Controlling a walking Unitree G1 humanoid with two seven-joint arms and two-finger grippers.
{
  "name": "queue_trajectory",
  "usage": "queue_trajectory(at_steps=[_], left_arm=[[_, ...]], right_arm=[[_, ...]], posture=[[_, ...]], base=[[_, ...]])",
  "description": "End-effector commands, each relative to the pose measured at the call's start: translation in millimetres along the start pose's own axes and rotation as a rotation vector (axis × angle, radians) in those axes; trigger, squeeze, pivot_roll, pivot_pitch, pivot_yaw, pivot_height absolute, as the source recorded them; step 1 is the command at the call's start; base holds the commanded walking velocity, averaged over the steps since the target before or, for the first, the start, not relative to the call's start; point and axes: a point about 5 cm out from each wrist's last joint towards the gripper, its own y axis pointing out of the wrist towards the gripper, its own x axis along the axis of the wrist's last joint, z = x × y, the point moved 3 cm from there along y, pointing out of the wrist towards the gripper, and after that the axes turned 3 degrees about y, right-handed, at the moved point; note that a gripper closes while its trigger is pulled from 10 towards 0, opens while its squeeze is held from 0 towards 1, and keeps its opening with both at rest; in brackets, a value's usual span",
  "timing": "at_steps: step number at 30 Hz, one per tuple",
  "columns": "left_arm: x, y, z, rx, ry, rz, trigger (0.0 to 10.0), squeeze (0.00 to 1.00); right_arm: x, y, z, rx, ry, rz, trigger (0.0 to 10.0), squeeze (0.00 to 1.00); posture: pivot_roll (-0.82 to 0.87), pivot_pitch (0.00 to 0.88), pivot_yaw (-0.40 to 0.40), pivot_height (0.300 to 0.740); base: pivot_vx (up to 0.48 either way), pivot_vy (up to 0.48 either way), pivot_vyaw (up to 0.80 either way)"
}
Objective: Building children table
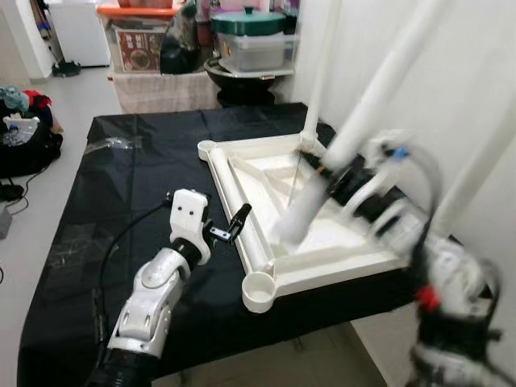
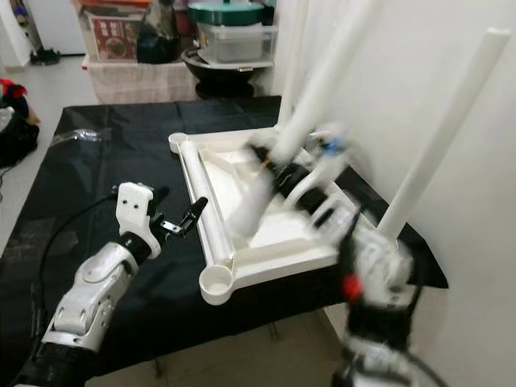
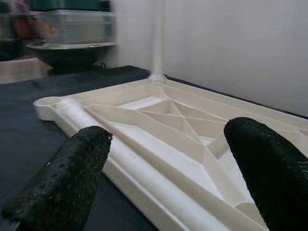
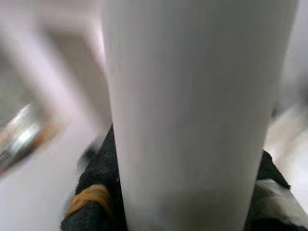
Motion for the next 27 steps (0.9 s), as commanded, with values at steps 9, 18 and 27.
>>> queue_trajectory(at_steps=[9,18,27], left_arm=[[-3,-0.6,-1.3,-0.001,0.0,0.01,10.0,0.0],[-5,-1.9,0.3,0.003,0.001,0.012,10.0,0.0],[-5,-2.1,0.2,0.004,0.006,0.016,10.0,0.0]], right_arm=[[-88,-28.7,31.5,0.096,0.096,0.267,10.0,0.0],[-92,-28.0,44.7,0.207,0.045,0.318,10.0,0.0],[-84,-25.1,46.6,0.221,-0.116,0.259,10.0,0.0]], posture=[[0.02,0.0,-0.081,0.74],[0.02,0.0,-0.083,0.74],[0.03,0.0,-0.086,0.74]], base=[[0.0,0.0,0.0],[0.0,0.0,0.0],[0.0,0.0,0.0]])
